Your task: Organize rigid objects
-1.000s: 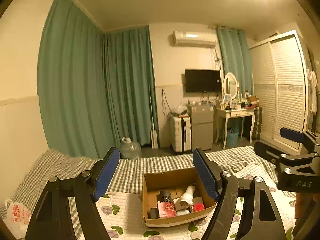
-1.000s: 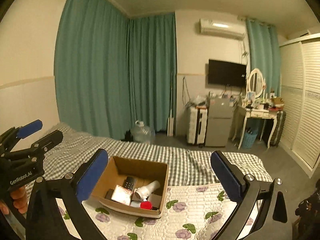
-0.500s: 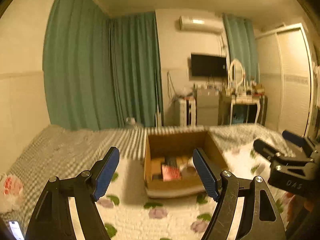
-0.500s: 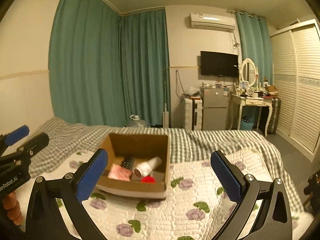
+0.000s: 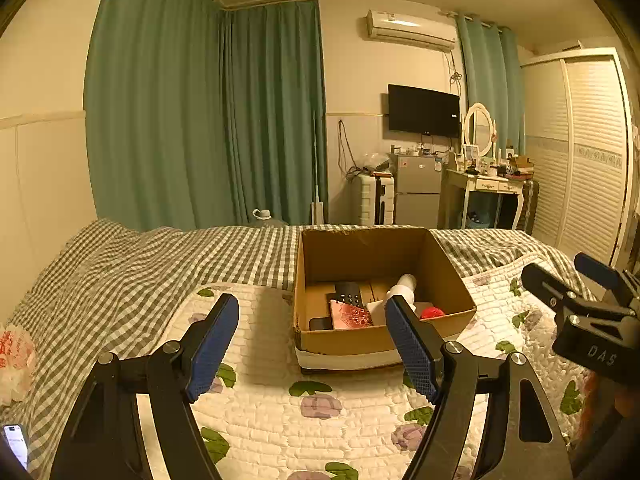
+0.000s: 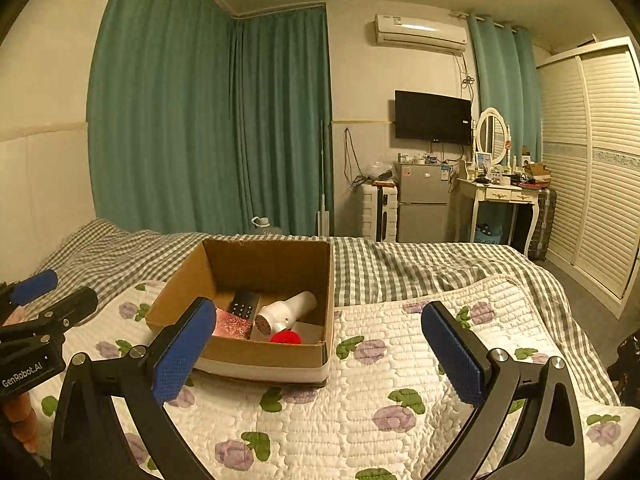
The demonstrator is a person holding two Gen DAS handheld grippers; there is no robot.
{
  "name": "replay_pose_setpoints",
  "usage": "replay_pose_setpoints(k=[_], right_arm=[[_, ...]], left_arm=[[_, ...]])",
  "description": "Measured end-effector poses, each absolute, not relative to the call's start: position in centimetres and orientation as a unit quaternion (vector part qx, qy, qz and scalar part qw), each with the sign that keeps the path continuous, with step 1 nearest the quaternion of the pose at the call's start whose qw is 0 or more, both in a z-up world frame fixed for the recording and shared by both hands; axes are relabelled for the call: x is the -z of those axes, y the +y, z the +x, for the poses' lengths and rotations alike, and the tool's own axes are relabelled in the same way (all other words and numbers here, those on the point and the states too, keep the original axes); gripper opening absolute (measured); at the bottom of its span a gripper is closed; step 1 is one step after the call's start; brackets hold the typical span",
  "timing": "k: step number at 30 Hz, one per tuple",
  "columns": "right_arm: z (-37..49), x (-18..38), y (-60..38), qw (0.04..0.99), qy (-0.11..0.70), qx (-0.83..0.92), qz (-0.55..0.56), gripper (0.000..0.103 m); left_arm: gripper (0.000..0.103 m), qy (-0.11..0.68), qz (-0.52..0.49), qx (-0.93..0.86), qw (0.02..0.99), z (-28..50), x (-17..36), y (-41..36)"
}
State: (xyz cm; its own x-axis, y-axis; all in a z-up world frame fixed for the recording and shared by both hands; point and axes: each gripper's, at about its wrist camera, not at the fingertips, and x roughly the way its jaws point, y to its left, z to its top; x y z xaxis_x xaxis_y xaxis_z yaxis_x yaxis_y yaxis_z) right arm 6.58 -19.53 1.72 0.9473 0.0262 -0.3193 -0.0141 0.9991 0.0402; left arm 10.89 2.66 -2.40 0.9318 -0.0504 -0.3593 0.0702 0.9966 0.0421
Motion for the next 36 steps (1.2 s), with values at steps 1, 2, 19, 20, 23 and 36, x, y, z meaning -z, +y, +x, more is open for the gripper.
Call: replay_pose_setpoints(k=[1,2,19,20,23,36], right_arm=[[6.55,-1.75,-19.43,0.986,0.163,-0.011,0.018,0.103],[6.58,-1.69,-19.40,0.986,0.164,-0.012,0.018,0.103],[6.52,-1.75,-19.25,0.985,0.168,-0.010,0.019,0.103],[6.53,-1.72,-19.25,0.985,0.169,-0.010,0.019,0.103],[6.51,-1.69,-19.31,0.985,0.170,-0.008,0.020,0.103],[6.46,-1.52,-19.47,0.985,0.172,-0.005,0.021,0.103]], left_arm=[[0.079,0.181,0.025,0.031,0.983,10.86,2.36,2.71],[0.079,0.182,0.025,0.032,0.982,10.86,2.38,2.81],[0.079,0.184,0.031,0.037,0.982,10.79,2.24,2.38],[0.079,0.184,0.031,0.036,0.982,10.79,2.24,2.39],[0.079,0.185,0.031,0.037,0.982,10.81,2.25,2.41],[0.079,0.186,0.031,0.038,0.981,10.74,2.56,2.36]])
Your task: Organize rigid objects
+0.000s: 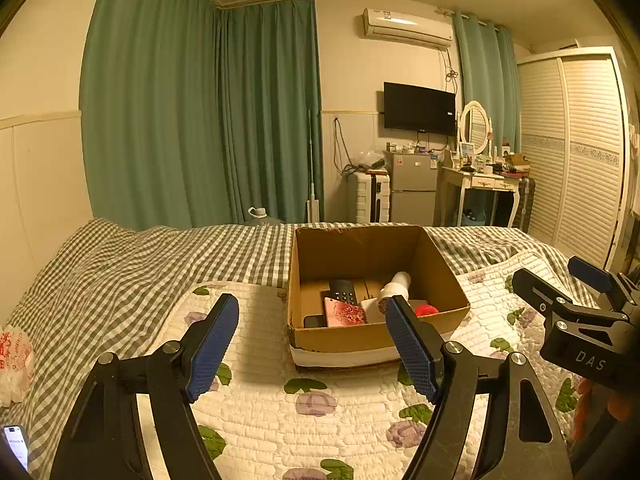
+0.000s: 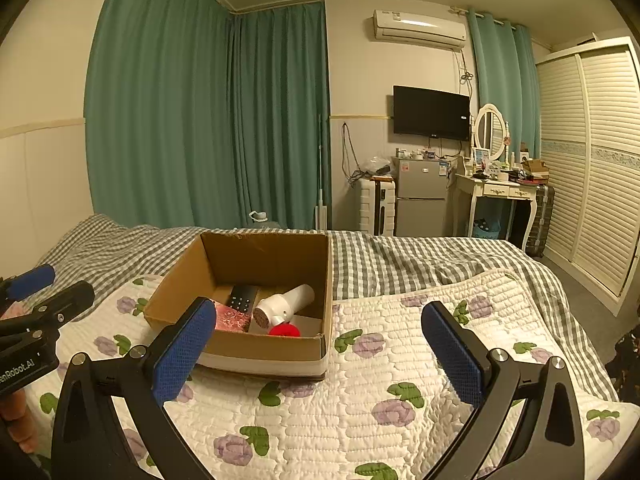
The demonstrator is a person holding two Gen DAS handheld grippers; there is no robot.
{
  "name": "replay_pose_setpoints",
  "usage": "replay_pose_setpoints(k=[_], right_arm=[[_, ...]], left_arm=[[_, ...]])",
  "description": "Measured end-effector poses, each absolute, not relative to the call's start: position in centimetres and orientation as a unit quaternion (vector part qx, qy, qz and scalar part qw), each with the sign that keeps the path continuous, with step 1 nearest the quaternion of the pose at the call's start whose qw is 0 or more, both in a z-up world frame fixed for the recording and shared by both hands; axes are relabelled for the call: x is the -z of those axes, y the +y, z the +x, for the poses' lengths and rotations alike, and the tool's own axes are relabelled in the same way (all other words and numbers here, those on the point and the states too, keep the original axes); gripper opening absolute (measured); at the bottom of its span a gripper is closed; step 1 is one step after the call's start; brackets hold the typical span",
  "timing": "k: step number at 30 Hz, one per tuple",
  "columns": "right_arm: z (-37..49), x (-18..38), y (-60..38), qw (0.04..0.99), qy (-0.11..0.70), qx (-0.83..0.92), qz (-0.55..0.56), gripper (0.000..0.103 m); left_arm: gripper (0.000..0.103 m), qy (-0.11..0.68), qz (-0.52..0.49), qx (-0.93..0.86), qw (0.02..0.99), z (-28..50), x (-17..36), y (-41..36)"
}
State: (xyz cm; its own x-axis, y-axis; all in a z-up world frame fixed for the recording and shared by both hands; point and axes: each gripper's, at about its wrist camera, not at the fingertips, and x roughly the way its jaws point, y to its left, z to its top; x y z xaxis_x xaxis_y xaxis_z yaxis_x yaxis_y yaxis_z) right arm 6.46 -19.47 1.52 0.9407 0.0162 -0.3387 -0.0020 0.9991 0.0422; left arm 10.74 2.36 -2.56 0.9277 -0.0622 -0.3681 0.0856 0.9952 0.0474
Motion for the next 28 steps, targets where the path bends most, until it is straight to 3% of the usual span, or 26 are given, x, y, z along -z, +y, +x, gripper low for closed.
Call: replay_pose_setpoints(k=[28], right_arm=[[6.57,-1.20,-19.27,0.983,0.181,-0.002,0.021,0.103]], left_arm=[[0.079,0.186,0.028,0.037,0.981,10.45,3.14,2.44]])
